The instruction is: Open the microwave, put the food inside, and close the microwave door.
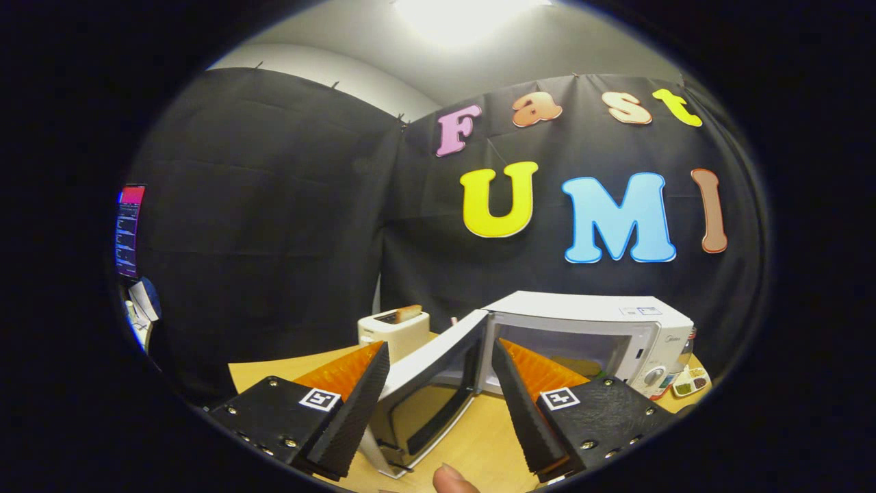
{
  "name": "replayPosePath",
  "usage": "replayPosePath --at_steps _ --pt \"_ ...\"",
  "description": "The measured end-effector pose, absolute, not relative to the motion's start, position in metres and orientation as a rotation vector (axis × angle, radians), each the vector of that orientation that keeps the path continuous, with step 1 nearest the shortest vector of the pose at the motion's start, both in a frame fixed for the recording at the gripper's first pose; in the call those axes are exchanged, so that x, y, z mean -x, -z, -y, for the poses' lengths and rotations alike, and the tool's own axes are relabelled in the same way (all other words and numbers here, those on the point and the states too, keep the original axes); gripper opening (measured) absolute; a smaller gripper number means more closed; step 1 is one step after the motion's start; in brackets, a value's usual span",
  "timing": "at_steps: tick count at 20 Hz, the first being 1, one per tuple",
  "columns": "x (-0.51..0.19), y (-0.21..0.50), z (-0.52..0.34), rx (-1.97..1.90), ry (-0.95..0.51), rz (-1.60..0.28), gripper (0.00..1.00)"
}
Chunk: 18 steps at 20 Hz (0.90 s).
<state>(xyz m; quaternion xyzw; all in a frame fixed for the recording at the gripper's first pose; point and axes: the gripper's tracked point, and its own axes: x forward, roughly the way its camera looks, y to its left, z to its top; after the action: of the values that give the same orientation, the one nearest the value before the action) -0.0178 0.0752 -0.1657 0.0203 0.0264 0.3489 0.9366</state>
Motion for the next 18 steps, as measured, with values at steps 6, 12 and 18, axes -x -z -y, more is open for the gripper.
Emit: replayPosePath --at_steps 6,12,18 --pt "0.083 0.175 -0.13 -0.078 -0.887 -0.06 0.91" --pt "0.106 0.2 -0.172 -0.024 -0.956 -0.021 0.91" --pt "0.1 0.233 -0.186 -0.002 -0.935 -0.06 0.65"
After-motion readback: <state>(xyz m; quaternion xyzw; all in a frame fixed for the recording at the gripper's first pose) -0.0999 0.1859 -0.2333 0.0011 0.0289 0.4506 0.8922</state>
